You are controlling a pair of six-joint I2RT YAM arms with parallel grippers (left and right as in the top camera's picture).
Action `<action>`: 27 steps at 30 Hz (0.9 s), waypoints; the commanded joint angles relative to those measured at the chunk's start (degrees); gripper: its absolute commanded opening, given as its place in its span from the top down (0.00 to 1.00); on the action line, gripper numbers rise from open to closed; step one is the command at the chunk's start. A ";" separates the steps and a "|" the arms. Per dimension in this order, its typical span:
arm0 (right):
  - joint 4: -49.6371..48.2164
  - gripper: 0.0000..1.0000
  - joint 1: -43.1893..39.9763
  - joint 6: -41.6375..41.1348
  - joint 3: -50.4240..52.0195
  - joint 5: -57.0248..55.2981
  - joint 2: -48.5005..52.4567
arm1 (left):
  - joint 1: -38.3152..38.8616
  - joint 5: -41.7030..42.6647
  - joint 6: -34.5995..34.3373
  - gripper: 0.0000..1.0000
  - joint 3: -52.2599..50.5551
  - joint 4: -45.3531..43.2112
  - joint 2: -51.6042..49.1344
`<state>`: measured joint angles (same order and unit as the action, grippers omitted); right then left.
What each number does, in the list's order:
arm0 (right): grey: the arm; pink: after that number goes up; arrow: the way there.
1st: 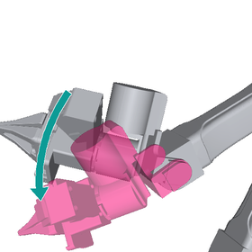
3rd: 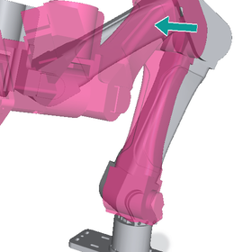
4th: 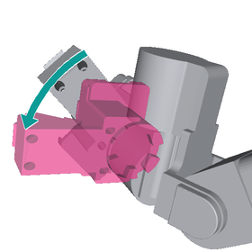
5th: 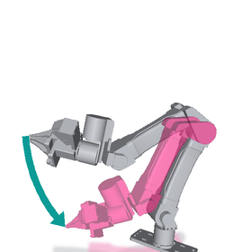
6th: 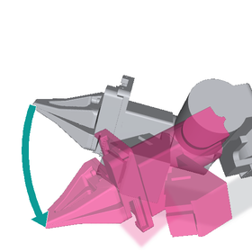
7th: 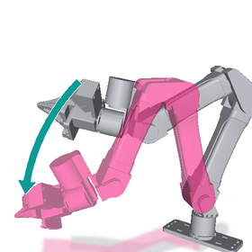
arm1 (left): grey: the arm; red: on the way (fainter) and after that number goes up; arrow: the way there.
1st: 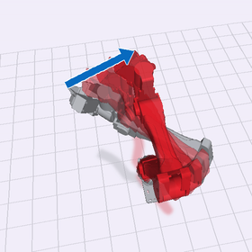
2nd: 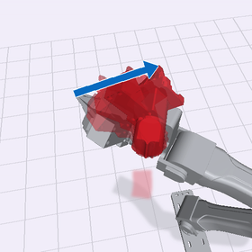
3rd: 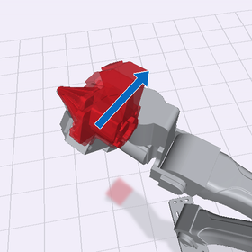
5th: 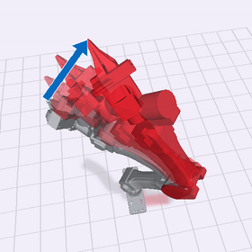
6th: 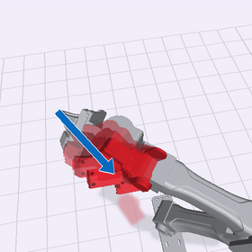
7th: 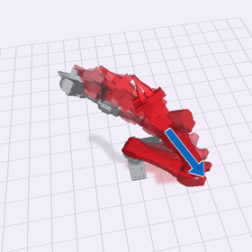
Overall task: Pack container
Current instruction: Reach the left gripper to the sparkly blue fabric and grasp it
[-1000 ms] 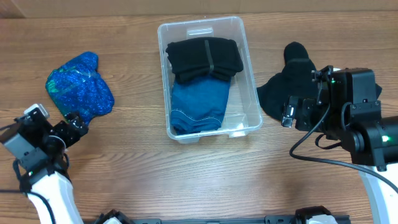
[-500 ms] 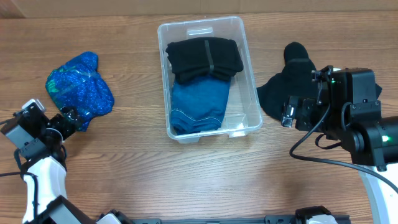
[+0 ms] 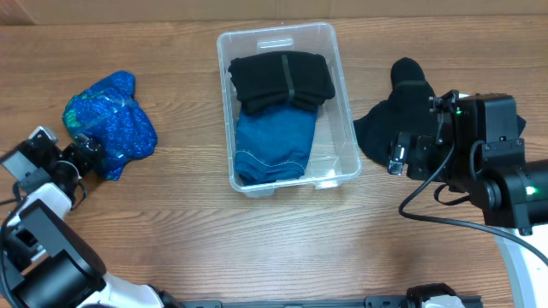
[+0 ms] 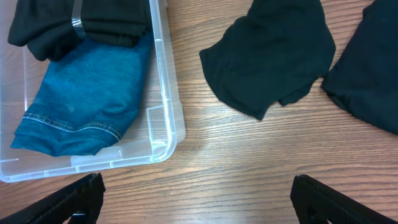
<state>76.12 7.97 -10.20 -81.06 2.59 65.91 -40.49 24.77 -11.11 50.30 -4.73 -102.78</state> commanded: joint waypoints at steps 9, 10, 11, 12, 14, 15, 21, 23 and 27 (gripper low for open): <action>-0.15 0.00 -0.17 0.63 -0.04 0.09 -0.09 | 2.05 9.79 2.38 0.00 4.63 -3.67 -10.43; -0.15 0.00 -0.17 0.63 -0.04 0.09 -0.09 | 2.78 9.79 2.38 0.00 4.98 -3.69 -11.10; -0.13 0.00 -0.17 0.63 -0.04 0.09 -0.09 | 3.41 9.79 2.38 0.00 5.35 -3.74 -11.63; -0.13 0.00 -0.17 0.63 -0.04 0.09 -0.09 | 3.93 9.79 2.38 0.00 5.75 -3.74 -12.11; -0.13 0.00 -0.17 0.63 -0.04 0.09 -0.09 | 4.70 9.81 2.36 0.07 6.14 -3.96 -12.87; -0.15 0.00 -0.17 0.63 -0.04 0.09 -0.09 | 4.87 9.79 2.36 0.13 6.14 -4.07 -13.18; -0.15 0.00 -0.17 0.63 -0.04 0.09 -0.09 | 4.83 12.76 2.25 0.96 6.75 -4.07 -13.68; -0.15 0.00 -0.17 0.63 -0.04 0.09 -0.09 | 4.79 16.79 1.57 0.96 8.24 -3.39 -13.66; -0.15 0.00 -0.17 0.63 -0.04 0.09 -0.09 | 4.81 20.31 1.75 0.96 13.31 4.11 -11.15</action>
<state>76.12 7.94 -10.17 -81.03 2.59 65.91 -36.07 40.07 -9.47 59.16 -4.58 -115.20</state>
